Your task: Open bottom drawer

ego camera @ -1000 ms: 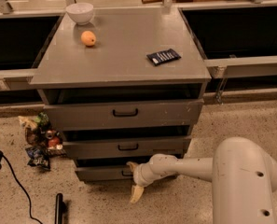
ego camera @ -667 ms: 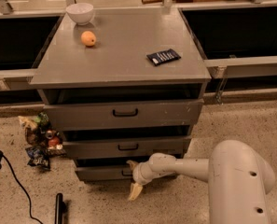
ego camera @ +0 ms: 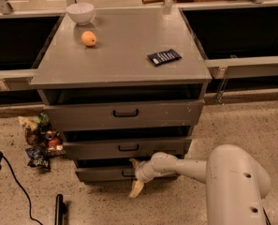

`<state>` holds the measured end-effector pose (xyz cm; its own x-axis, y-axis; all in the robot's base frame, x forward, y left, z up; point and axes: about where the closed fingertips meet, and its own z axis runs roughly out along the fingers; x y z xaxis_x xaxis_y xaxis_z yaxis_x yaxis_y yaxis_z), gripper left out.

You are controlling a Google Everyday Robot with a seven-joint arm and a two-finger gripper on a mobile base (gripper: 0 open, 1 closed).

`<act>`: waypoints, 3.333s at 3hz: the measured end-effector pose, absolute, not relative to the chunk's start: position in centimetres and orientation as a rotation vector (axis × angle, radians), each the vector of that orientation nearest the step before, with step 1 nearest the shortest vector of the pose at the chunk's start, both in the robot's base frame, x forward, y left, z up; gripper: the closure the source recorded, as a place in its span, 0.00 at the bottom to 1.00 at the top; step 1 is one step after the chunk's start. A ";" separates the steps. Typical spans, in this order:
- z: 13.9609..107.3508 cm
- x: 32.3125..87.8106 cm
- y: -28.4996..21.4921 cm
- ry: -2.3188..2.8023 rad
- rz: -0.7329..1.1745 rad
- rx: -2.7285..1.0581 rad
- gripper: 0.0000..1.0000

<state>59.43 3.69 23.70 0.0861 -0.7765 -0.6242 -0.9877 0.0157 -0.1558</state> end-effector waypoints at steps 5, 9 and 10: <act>18.6 61.5 3.4 1.881 0.502 -1.776 0.19; 20.6 56.8 4.8 1.815 0.616 -1.809 1.00; 20.5 56.8 4.6 1.814 0.616 -1.809 0.81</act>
Offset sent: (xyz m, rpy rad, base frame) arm 0.0200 -0.0116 -0.0506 -0.0539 0.0690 -0.1131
